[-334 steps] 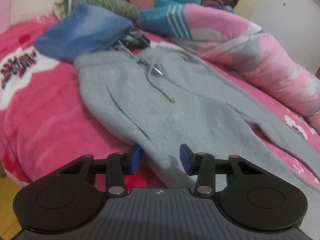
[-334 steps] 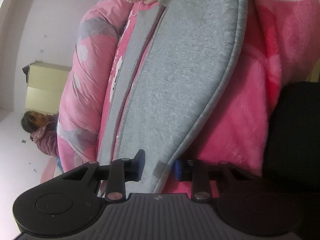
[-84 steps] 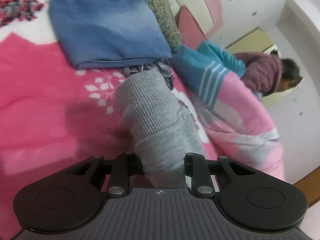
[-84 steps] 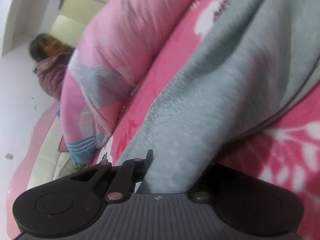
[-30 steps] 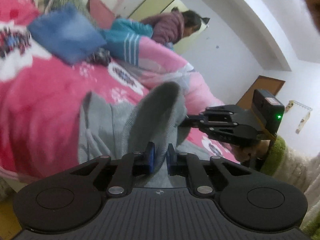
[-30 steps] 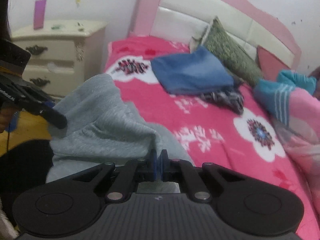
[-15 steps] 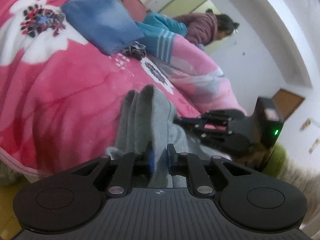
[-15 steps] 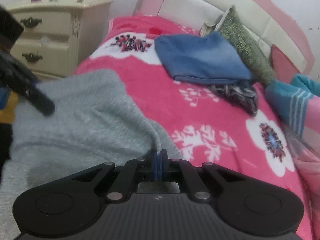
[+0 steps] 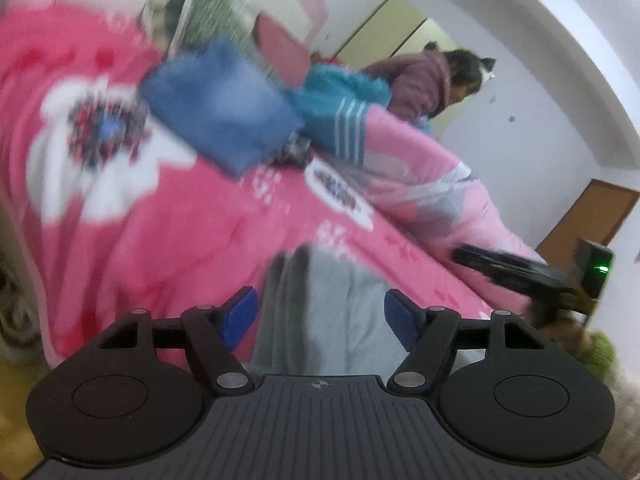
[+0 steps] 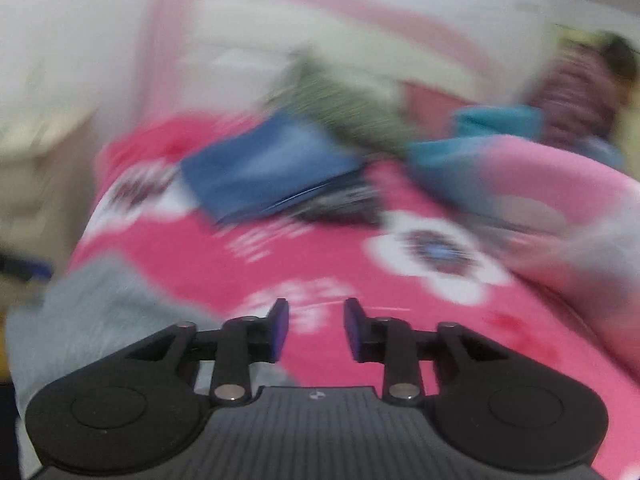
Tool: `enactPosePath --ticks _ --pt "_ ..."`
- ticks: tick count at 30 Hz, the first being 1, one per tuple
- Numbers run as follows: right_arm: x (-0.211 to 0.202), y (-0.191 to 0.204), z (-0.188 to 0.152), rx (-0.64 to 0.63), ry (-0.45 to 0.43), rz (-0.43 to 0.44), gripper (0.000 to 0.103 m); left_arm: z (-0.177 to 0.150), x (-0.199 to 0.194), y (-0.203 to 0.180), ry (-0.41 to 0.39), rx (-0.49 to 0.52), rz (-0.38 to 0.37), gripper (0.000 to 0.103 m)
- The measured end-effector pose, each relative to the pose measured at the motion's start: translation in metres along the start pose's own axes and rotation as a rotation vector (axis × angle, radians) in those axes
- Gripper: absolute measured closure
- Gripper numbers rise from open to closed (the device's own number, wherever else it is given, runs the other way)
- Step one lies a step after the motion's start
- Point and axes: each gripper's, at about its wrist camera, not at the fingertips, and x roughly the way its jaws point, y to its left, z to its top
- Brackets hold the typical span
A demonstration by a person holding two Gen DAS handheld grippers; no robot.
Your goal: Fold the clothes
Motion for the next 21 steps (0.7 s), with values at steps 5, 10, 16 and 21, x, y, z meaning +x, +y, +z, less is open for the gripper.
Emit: enactPosePath --ticks 5,10,16,21 --pt "-0.066 -0.045 -0.025 0.094 -0.015 -0.09 0.07 0.011 0.025 -0.047 0.037 0.103 -0.114 0.034" --pt "-0.051 -0.039 -0.058 -0.025 0.143 0.026 0.07 0.003 0.098 -0.083 0.222 0.136 -0.068 0.044" --pt "-0.009 -0.044 -0.084 -0.154 0.328 0.14 0.069 -0.013 0.147 -0.086 0.252 0.261 0.123 0.057" --pt "-0.006 -0.046 -0.101 -0.174 0.354 0.138 0.072 -0.018 0.146 -0.086 0.237 0.298 0.133 0.057"
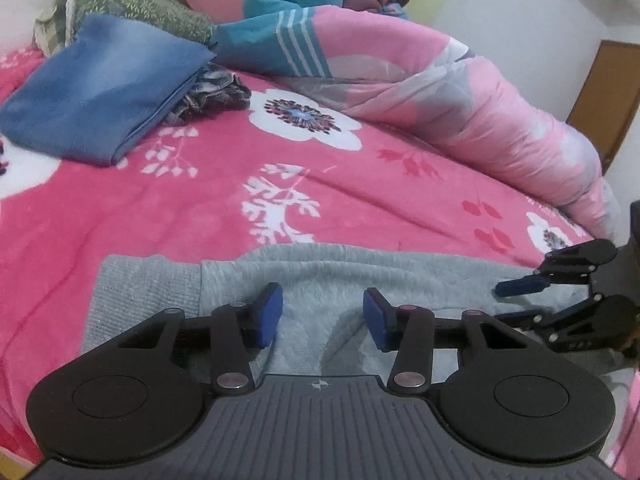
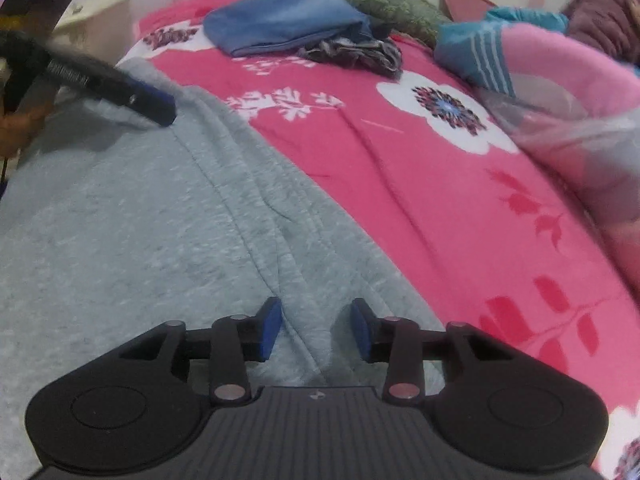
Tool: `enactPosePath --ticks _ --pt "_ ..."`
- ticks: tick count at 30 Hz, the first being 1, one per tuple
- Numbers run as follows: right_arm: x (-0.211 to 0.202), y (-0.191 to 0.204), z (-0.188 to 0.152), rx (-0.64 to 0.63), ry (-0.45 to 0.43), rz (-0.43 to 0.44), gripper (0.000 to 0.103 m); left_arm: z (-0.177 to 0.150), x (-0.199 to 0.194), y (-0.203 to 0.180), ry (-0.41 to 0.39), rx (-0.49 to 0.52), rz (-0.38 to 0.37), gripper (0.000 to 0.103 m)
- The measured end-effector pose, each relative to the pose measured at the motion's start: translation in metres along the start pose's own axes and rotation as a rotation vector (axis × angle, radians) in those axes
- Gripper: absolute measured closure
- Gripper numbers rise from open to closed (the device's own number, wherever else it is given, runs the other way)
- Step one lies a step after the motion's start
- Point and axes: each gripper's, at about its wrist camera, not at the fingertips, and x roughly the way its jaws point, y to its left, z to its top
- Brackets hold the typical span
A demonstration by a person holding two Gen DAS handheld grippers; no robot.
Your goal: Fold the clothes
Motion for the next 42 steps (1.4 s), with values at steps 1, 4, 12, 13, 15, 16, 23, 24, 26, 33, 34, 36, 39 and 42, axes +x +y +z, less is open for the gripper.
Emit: enactPosePath --ticks 1,4,12,13,15,16,23,24,26,33,34,36,39,42 --pt "-0.001 0.0 0.0 0.015 -0.001 0.005 0.101 0.0 0.0 -0.001 -0.004 0.008 0.007 0.057" --pt "-0.012 0.017 0.008 -0.081 0.001 -0.049 0.1 0.001 -0.001 -0.004 -0.008 0.017 0.025 0.057" --pt "-0.026 0.024 0.036 -0.219 -0.067 -0.245 0.101 0.012 0.005 -0.013 -0.006 0.068 0.112 0.059" --pt "-0.019 0.024 0.036 -0.228 -0.063 -0.256 0.101 0.011 0.007 -0.013 -0.005 0.072 0.121 0.059" --pt "-0.002 0.025 0.033 -0.25 -0.047 -0.294 0.102 0.009 0.009 -0.014 -0.008 0.087 0.136 0.059" --pt "0.008 0.025 0.03 -0.263 -0.035 -0.321 0.103 0.008 0.01 -0.014 -0.01 0.095 0.144 0.06" --pt "0.029 -0.017 0.002 -0.048 -0.019 -0.388 0.103 0.003 0.012 -0.016 -0.007 0.142 0.168 0.06" --pt "0.015 -0.023 0.002 -0.012 -0.065 -0.372 0.103 0.003 0.012 -0.016 -0.005 0.144 0.171 0.06" --pt "-0.014 -0.033 0.001 0.062 -0.156 -0.339 0.101 0.003 0.013 -0.018 -0.005 0.148 0.176 0.06" --pt "-0.044 -0.044 -0.026 0.061 -0.116 -0.11 0.056 0.001 0.014 -0.018 -0.012 0.15 0.182 0.06" --pt "-0.037 -0.045 -0.029 0.056 -0.081 -0.102 0.056 0.001 0.014 -0.018 -0.013 0.155 0.183 0.06" --pt "-0.027 -0.047 -0.036 0.059 -0.041 -0.091 0.056 0.0 0.014 -0.019 -0.016 0.166 0.185 0.059" --pt "-0.02 -0.049 -0.042 0.079 -0.012 -0.053 0.056 0.0 0.014 -0.018 -0.016 0.169 0.182 0.059" --pt "-0.019 -0.044 -0.04 0.068 0.011 -0.056 0.06 -0.001 0.014 -0.018 -0.024 0.174 0.184 0.059"
